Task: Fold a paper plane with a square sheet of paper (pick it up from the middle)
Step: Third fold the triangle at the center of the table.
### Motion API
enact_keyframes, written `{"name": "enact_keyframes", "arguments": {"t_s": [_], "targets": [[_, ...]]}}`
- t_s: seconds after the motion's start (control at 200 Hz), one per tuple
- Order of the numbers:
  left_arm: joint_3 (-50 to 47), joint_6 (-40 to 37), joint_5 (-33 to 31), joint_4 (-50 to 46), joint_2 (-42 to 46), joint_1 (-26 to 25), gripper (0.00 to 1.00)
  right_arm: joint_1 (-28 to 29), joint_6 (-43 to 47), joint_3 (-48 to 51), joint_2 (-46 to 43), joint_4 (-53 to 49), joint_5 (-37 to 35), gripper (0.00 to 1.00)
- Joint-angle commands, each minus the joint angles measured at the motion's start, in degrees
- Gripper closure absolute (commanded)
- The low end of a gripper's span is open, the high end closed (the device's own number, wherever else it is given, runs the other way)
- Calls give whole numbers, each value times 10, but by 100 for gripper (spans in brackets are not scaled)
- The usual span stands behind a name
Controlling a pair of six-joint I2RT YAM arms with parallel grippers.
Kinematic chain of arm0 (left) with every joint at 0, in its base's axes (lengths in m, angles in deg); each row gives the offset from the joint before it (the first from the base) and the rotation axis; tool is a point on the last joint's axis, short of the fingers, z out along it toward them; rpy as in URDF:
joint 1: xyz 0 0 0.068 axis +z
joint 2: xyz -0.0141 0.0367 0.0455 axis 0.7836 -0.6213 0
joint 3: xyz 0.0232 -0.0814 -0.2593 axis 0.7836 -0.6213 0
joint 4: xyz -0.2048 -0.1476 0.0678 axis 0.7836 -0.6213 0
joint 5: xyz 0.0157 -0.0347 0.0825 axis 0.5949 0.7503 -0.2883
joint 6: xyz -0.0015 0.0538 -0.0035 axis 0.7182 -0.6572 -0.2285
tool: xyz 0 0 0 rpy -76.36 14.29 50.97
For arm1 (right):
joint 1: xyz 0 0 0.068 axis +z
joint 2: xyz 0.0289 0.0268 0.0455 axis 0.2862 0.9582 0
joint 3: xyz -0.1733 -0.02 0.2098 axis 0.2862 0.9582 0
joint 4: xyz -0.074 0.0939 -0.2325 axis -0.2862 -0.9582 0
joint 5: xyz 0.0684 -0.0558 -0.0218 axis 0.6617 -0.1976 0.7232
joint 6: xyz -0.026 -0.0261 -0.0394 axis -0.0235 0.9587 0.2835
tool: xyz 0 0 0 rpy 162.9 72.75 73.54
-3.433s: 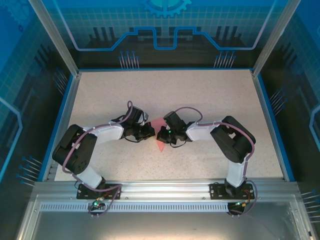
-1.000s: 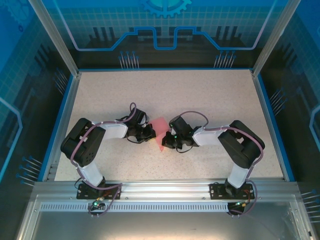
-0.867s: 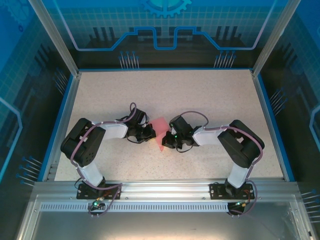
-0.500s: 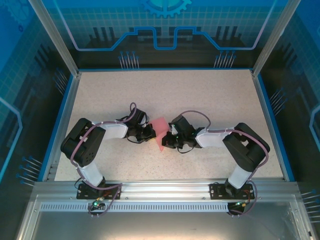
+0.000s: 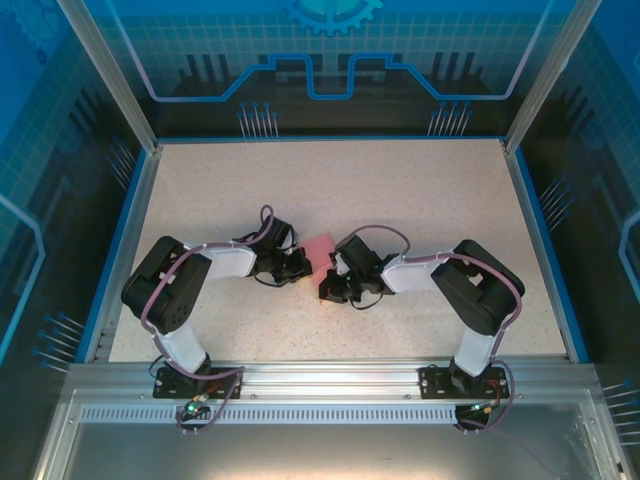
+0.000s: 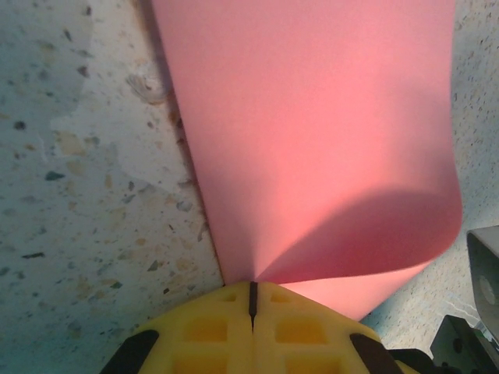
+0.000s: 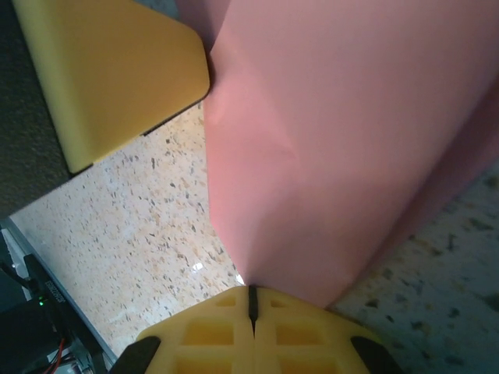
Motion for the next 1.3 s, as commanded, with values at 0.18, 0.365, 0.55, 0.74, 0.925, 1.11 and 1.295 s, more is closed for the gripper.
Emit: {"name": "enact_keyframes", "arguments": {"t_s": [0.18,0.365,0.55,0.74,0.925,1.11,1.295], "targets": [[-9,-7,-40,-48,-15,-7,100,13,29,0,-41,-28,6,98],[-5,-8,-40,-48,-17,-7,100,19,40,-7,-30,-42,15,97],[-3,-8,-41,-52,-15,-7,100,19,38,-12,4,-70,8,98],[-2,-9,-42,-55,-13,-7,100,16,44,-26,-11,-91,3,98],[-1,-12,-43,-59,-8,-7,100,-13,47,-18,-75,-67,-31,96],[2,-14,-43,-63,-5,-7,100,-41,58,-36,-52,-63,-36,96],[4,-14,-43,-65,-4,-7,100,-51,72,-67,-17,-74,-39,96]]}}
